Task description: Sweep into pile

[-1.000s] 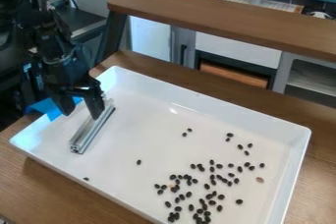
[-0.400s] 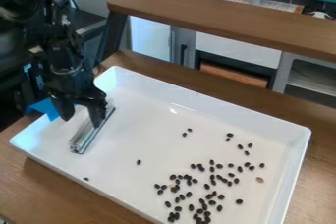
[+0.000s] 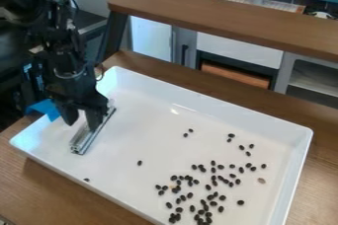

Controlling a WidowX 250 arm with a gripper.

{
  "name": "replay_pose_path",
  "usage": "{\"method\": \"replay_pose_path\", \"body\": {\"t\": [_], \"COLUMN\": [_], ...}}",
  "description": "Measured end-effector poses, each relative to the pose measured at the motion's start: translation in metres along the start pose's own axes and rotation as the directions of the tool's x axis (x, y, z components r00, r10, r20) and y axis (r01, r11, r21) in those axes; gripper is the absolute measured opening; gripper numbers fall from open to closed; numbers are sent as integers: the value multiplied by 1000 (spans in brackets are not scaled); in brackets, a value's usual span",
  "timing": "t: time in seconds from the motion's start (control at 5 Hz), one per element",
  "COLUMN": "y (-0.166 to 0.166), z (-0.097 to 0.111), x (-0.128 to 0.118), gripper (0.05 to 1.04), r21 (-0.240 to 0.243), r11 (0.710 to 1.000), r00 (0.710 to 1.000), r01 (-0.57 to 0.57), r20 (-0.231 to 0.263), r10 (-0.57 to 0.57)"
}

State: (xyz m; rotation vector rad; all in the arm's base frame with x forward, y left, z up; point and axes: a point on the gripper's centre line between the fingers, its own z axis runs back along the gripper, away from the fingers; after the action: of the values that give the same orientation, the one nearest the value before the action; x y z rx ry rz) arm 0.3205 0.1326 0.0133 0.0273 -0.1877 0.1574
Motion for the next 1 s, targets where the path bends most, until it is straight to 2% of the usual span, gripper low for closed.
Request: {"method": "replay_pose_path", "body": {"t": [0.2, 0.4, 0.6, 1.0], "y": [-3, -2, -5, -40], "z": [-3, -4, -6, 0], "x": [-3, -4, -8, -31], "gripper": [380, 324, 324, 324], "r21": [28, 40, 36, -51], "r11": [1000, 999, 999, 996], "r00": [1000, 1000, 1000, 991], "r01": [-4, -7, -4, 68], "r20": [-5, -10, -24, -116], "r10": [4, 7, 5, -73]}}
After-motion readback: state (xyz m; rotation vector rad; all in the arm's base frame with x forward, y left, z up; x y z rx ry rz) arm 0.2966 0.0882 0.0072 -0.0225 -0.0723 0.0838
